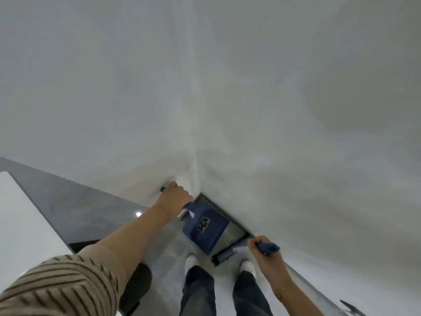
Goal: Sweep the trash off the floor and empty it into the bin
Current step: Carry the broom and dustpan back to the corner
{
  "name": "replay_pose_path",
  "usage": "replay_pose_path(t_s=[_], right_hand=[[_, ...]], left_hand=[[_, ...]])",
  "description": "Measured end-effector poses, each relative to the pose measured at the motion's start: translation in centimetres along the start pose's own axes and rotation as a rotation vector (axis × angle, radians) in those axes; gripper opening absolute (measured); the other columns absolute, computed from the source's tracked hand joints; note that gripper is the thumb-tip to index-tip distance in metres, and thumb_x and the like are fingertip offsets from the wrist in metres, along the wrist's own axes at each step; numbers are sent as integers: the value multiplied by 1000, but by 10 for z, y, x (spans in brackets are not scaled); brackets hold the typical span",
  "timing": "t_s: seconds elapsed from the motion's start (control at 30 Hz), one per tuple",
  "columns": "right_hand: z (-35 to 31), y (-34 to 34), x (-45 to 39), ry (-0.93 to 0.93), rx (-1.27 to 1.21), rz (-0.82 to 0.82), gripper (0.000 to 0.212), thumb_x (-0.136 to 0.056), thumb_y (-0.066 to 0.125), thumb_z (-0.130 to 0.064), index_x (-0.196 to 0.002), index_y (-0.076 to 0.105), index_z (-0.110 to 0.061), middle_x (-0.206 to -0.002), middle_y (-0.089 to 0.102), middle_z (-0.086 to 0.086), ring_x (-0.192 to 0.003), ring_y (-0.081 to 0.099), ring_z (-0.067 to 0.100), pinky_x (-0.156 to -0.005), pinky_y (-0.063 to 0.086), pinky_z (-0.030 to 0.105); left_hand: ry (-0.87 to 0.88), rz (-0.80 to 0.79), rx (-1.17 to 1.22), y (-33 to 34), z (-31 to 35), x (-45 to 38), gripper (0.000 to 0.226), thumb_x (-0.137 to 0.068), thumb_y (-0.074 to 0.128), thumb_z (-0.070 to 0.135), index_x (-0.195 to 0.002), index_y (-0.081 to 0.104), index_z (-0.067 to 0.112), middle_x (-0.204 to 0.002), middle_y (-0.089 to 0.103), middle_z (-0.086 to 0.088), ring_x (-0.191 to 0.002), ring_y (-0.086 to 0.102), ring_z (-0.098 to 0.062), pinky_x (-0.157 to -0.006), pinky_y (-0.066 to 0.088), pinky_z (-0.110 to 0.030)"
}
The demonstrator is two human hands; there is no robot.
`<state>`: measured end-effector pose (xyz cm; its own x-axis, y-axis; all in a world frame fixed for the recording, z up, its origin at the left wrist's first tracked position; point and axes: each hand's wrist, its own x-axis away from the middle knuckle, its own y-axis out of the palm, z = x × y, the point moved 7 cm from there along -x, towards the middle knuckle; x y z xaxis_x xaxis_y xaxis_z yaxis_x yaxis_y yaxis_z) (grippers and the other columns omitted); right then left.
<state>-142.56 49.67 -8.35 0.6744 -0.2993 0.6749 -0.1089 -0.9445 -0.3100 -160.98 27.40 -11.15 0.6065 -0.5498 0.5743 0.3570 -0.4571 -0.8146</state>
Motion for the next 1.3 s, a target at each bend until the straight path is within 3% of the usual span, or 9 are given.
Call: replay_pose_path(t_s=[0.17,0.3,0.47,0.67,0.83,0.9,1.0,1.1,1.3], right_hand=[[-25,29,-17,-63,99,-53,35,-92,58,-18,-60,42,-18,-47,41,-14,-52,39,3,-60,35,20],[-51,50,-31,-82,117,-119,37,-91,58,-23,-64,36,-13,-60,35,6,-60,36,16,-59,33,31],[-68,66,-49,-79,154,-158,35,-93,56,-24,-69,35,-9,-64,35,10,-62,34,18,-59,29,28],[-92,99,-78,-107,255,-261,28,-95,53,-27,-73,44,-11,-67,45,2,-64,42,16,-61,32,27],[-118,132,-99,-103,263,-260,17,-95,51,-29,-95,49,-13,-77,50,0,-65,45,10,-57,34,22],[-129,136,-106,-110,271,-237,16,-97,47,-30,-100,47,-14,-74,48,-4,-64,43,7,-54,32,21],[-142,140,-113,-174,356,-266,15,-97,46,-27,-100,46,-12,-79,52,1,-70,48,13,-61,37,24],[-138,142,-119,-165,398,-333,14,-93,49,-19,-104,49,-10,-93,55,9,-86,51,22,-74,39,30],[-147,140,-136,-123,490,-333,50,-99,44,-24,-144,29,-6,-136,47,12,-124,47,29,-96,39,29]], left_hand=[[45,-54,113,2,6,0,24,-85,54,38,-106,61,27,-102,65,5,-101,55,-19,-95,28,-35],[108,-15,104,3,8,5,18,-91,53,25,-106,61,22,-105,64,3,-104,51,-19,-95,25,-32],[93,71,100,2,9,2,22,-88,55,20,-108,63,26,-102,64,6,-102,47,-18,-95,23,-33],[-151,141,149,-4,5,16,60,-88,58,25,-143,34,22,-145,35,-2,-135,27,-26,-113,14,-44],[-520,418,583,12,0,99,71,-71,77,19,-136,49,23,-140,47,-3,-125,47,-27,-102,39,-42],[-638,346,881,32,3,114,60,-83,66,22,-139,45,24,-139,45,1,-126,43,-22,-103,36,-36],[-786,280,1535,49,11,114,42,-92,58,22,-132,52,11,-113,57,-2,-102,54,-16,-86,40,-25],[-820,249,1988,41,14,91,44,-96,53,33,-135,47,13,-121,57,-2,-109,54,-17,-95,42,-29],[-836,180,2111,40,2,45,28,-95,54,34,-110,51,11,-103,59,-7,-93,56,-22,-79,47,-36]])
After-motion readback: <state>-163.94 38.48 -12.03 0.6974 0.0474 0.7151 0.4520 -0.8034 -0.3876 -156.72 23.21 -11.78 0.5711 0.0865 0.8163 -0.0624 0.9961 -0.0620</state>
